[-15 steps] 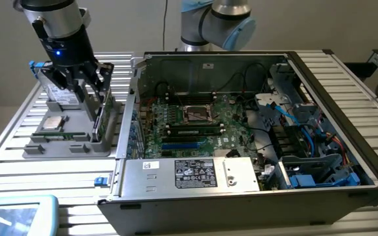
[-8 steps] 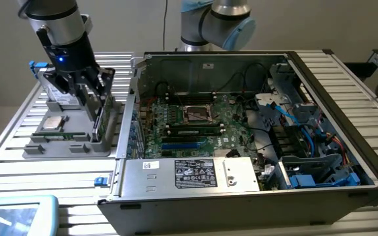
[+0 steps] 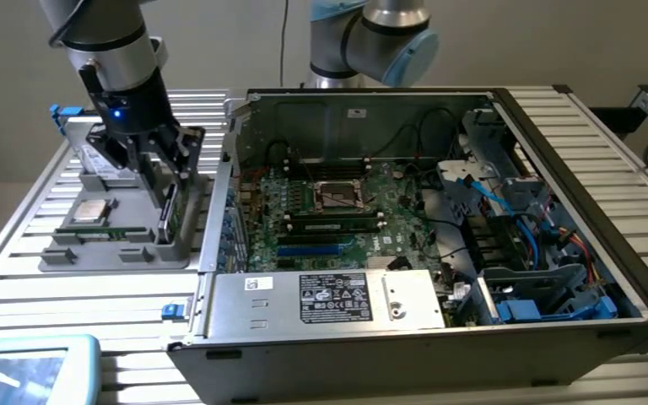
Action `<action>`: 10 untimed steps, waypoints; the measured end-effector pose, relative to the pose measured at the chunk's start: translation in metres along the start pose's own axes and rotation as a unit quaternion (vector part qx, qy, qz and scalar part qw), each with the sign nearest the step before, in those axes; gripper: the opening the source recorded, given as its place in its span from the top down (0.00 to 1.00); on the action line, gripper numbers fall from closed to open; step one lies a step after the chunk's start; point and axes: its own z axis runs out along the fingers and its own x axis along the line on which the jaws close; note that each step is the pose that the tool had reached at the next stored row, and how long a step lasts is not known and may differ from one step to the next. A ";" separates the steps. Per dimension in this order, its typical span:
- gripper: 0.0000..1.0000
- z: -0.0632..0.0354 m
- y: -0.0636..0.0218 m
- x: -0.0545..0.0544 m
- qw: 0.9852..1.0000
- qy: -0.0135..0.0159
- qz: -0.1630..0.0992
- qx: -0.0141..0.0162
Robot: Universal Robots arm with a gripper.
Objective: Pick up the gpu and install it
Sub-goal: 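Pick up the gpu and move the gpu toward the slot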
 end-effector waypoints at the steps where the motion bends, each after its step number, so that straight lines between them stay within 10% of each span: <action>1: 0.50 0.0015 0.0000 0.000 1.000 0.001 0.000 0.000; 10: 0.50 0.0184 0.0054 0.004 1.000 0.001 0.000 0.000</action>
